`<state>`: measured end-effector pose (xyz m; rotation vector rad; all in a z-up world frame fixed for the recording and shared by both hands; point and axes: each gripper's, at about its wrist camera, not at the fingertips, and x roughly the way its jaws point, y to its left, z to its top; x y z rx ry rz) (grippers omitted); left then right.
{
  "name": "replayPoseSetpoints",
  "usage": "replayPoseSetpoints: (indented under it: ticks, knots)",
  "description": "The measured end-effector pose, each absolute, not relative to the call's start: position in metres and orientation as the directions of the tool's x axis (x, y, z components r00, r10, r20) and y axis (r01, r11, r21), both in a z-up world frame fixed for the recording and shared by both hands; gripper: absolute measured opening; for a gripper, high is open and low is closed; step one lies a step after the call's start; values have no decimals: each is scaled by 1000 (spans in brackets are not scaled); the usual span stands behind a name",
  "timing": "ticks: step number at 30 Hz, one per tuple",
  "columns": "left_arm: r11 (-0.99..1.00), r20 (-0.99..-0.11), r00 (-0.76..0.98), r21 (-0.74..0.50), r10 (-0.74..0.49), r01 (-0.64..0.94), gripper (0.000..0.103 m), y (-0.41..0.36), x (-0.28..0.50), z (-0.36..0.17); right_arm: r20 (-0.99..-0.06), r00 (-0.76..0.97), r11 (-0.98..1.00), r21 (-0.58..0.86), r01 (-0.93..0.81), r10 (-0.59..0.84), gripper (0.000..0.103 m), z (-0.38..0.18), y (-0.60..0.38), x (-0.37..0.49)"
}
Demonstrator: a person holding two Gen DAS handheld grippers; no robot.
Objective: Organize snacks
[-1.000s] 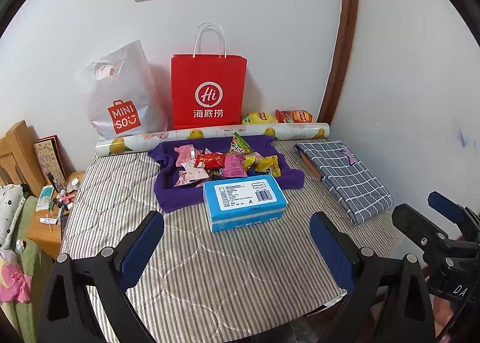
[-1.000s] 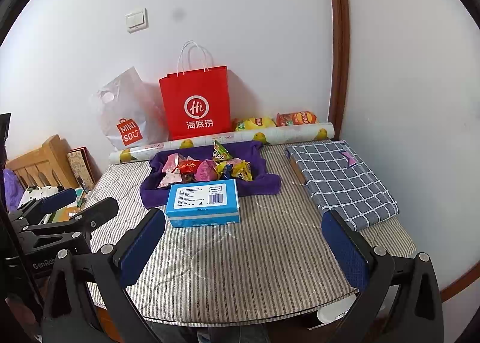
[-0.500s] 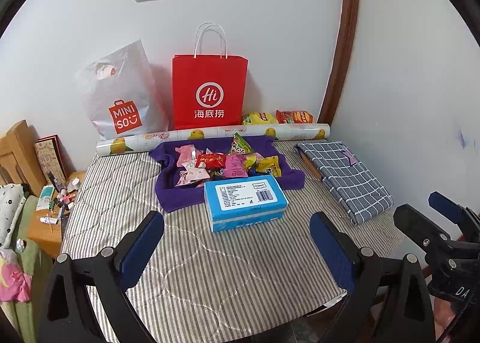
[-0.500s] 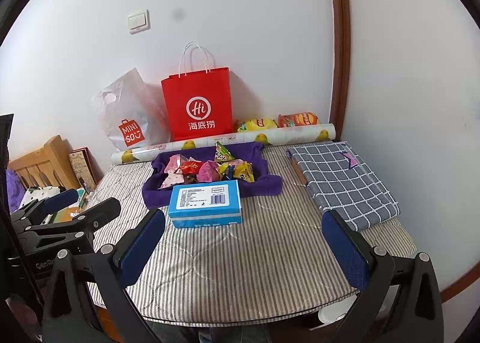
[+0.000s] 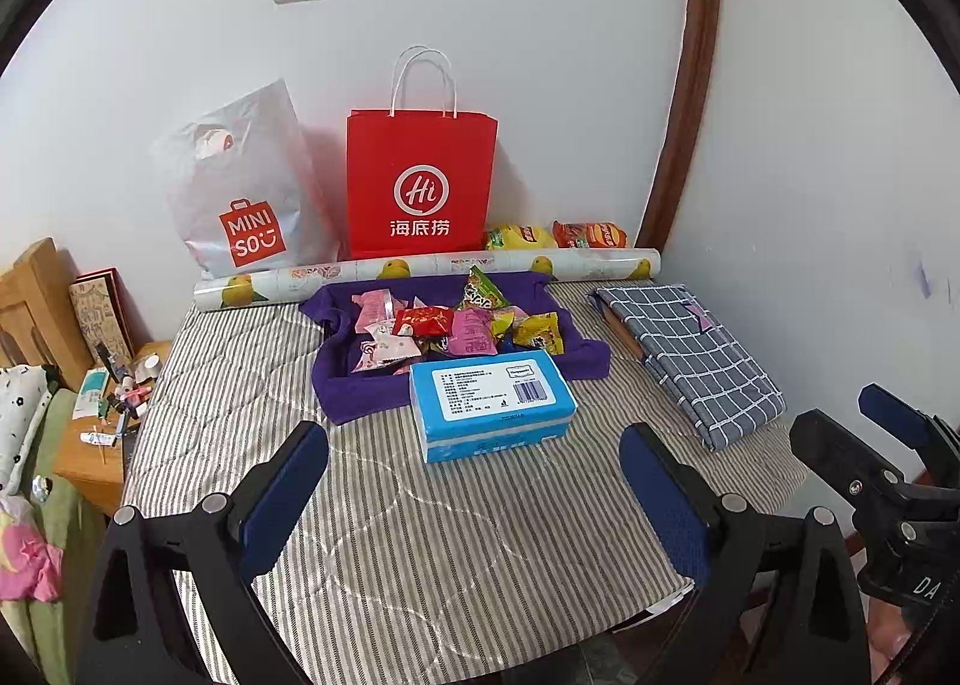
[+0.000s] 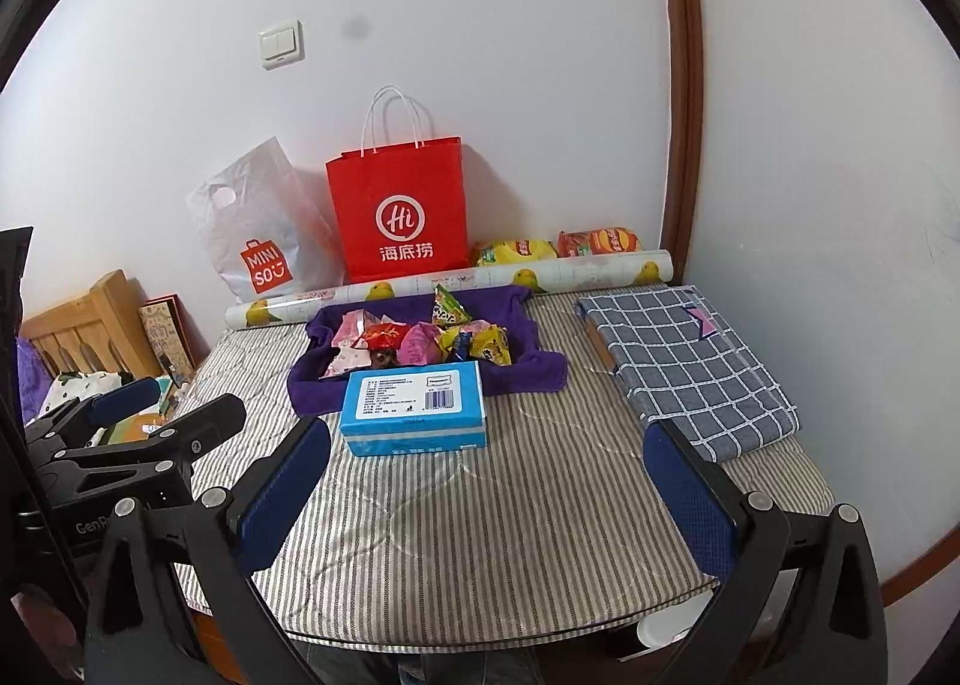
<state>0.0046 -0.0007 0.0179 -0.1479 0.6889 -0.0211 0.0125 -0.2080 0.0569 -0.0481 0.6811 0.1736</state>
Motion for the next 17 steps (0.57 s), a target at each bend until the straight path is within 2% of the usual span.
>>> replayPoseSetpoints:
  ticks: [17]
  knots:
    - [988, -633, 771, -150, -67, -37, 98, 1, 9, 14, -627, 765, 983, 12, -183, 150, 102, 56, -206, 14]
